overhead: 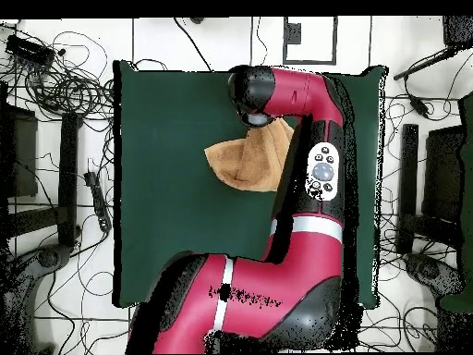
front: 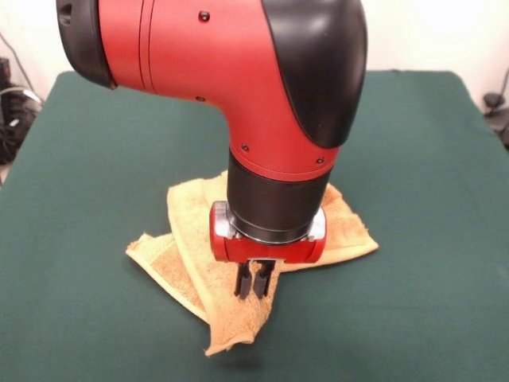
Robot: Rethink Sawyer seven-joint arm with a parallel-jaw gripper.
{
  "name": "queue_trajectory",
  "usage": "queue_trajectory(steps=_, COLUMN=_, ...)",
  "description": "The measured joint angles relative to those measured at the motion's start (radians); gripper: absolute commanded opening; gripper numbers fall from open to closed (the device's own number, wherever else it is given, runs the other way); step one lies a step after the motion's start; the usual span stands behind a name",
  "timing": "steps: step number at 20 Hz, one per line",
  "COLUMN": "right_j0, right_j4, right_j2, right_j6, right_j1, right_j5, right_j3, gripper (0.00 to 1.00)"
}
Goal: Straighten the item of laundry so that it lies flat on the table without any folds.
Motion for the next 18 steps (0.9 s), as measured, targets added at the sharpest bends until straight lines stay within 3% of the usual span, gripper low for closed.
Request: queue_trajectory(steps=18, right_j0=0.000, right_j4=0.000, right_j2=0.000, right_j6=0.000, right_j1=-0.014, right_j5=0.000, right_j3=0.009, gripper=0.00)
